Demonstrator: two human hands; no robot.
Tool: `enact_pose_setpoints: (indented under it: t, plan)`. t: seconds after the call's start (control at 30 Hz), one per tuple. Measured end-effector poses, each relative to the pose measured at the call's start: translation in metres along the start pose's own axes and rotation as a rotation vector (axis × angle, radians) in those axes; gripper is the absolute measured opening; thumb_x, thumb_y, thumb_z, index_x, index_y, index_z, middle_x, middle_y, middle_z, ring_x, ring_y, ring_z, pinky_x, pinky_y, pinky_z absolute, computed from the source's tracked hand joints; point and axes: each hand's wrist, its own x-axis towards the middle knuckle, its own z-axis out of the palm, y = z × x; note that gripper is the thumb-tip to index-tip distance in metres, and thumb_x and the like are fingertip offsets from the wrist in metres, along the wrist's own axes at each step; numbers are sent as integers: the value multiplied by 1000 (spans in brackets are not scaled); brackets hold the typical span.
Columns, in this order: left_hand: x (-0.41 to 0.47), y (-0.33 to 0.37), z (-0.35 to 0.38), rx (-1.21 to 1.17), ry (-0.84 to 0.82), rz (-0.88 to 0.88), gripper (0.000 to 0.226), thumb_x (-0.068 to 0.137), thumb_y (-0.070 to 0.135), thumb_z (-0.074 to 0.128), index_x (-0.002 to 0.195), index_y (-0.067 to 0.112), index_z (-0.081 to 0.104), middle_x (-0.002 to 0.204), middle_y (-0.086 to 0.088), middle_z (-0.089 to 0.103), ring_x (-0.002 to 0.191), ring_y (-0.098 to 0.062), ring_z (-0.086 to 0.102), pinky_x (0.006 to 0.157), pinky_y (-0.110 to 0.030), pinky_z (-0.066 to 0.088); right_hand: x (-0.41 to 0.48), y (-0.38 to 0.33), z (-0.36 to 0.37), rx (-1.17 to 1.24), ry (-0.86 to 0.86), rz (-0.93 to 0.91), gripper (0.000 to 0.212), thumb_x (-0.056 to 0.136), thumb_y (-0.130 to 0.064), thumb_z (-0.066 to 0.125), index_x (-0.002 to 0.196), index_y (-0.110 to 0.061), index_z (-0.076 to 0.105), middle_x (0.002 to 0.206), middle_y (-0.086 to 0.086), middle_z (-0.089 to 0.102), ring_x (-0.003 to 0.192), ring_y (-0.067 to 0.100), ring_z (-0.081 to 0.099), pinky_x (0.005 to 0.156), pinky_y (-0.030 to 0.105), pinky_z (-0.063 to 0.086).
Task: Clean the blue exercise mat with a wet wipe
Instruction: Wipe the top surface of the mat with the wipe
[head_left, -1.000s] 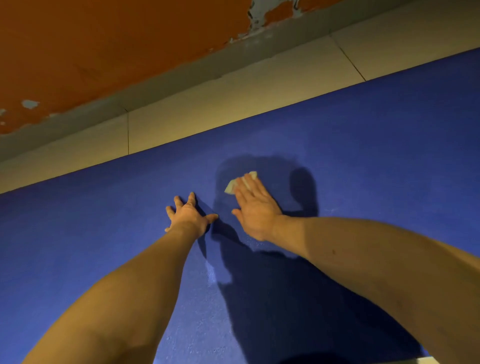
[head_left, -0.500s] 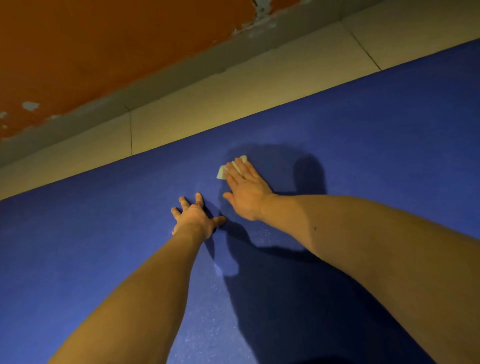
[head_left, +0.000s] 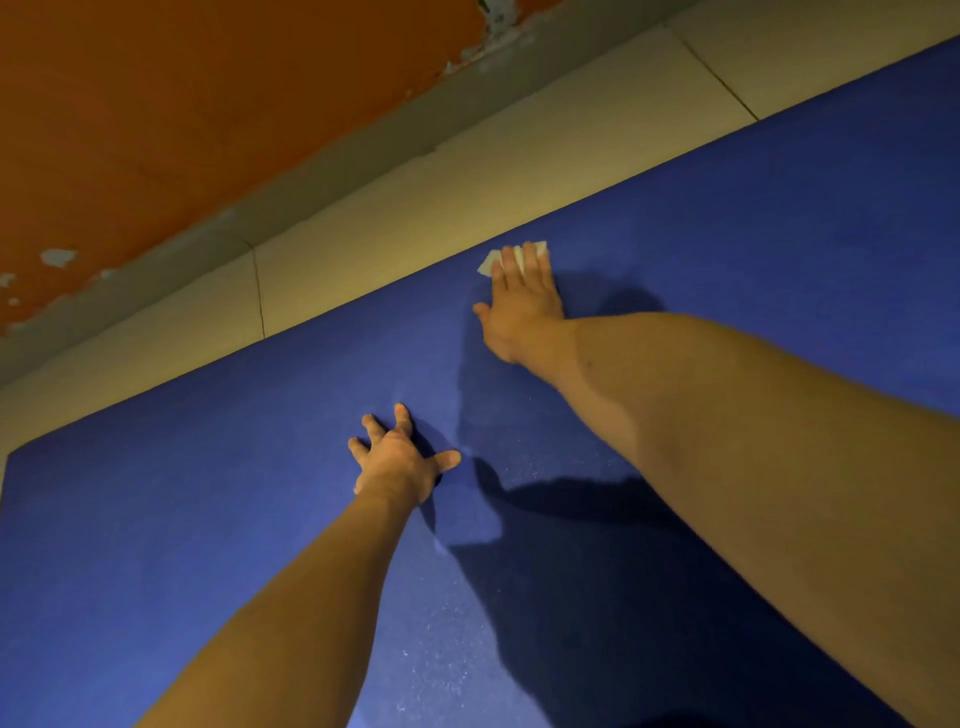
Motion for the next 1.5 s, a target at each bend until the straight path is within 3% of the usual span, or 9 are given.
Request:
enact_pose_setpoints:
  t: [0.2, 0.47, 0.63, 0.73, 0.83, 1.1, 1.27, 1.4, 1.5]
  plan:
    - [2, -2, 0, -43, -9, -10, 116, 78, 64, 71, 158, 35, -7, 165, -2, -19, 150, -41, -13, 114, -65, 28, -15, -37, 16, -83, -33, -491, 69, 109, -48, 22, 161, -7, 2, 169, 10, -4, 155, 30, -10, 125, 46, -8]
    - [1, 0, 0, -55, -15, -15, 113, 81, 59, 73, 158, 37, -8, 164, 0, -21, 150, -41, -16, 112, -68, 27, 41, 18, -21, 26, -7, 52, 70, 108, -50, 17, 161, -8, -1, 170, 7, -6, 155, 30, -11, 126, 46, -6]
    - [-1, 0, 1, -68, -9, -8, 111, 83, 57, 72, 157, 37, -8, 164, 0, -22, 150, -40, -18, 113, -68, 26, 26, -70, -11, -60, -39, -339, 62, 108, -46, 27, 160, -12, 22, 165, 17, 14, 151, 39, 9, 124, 55, 3]
    - [-2, -1, 1, -62, -4, -9, 111, 83, 58, 71, 157, 39, -9, 164, 3, -22, 150, -38, -18, 112, -68, 28, 12, -93, -2, -2, -104, -420, 68, 109, -45, 24, 161, -5, 4, 169, 12, 0, 155, 30, -6, 126, 45, -6]
    - [0, -3, 2, -73, -5, -14, 111, 82, 60, 71, 157, 40, -8, 164, 4, -23, 150, -37, -19, 111, -68, 29, 25, -72, -2, -14, -48, -363, 71, 108, -48, 27, 161, -8, 3, 170, 8, -2, 156, 26, -7, 126, 41, -3]
    - [-1, -5, 3, -76, 14, 11, 111, 80, 63, 71, 157, 40, -6, 164, 2, -23, 150, -38, -18, 110, -69, 29, 44, -19, -19, -6, -45, 96, 72, 108, -50, 13, 160, -4, -4, 169, 12, -8, 155, 31, -11, 125, 48, -7]
    - [-3, -4, 2, -81, 14, 14, 111, 81, 62, 71, 157, 40, -7, 164, 3, -22, 150, -38, -17, 110, -69, 28, -12, -87, 16, -107, -19, -231, 74, 108, -48, 15, 158, 4, -2, 168, 20, -3, 154, 39, -8, 123, 56, -5]
    - [-5, -5, 1, -93, 13, 21, 112, 81, 63, 71, 157, 39, -7, 164, 3, -23, 150, -38, -18, 112, -69, 26, -30, -70, 20, -106, -27, -501, 68, 110, -44, 18, 160, -3, -1, 169, 12, -5, 155, 30, -10, 125, 44, -9]
    - [-4, -6, 2, -97, 17, 22, 111, 80, 63, 71, 157, 41, -6, 164, 3, -23, 150, -38, -18, 112, -69, 27, -14, -22, 3, 81, 27, -344, 66, 109, -41, 31, 161, -8, 7, 169, 8, 7, 155, 27, 3, 126, 35, -1]
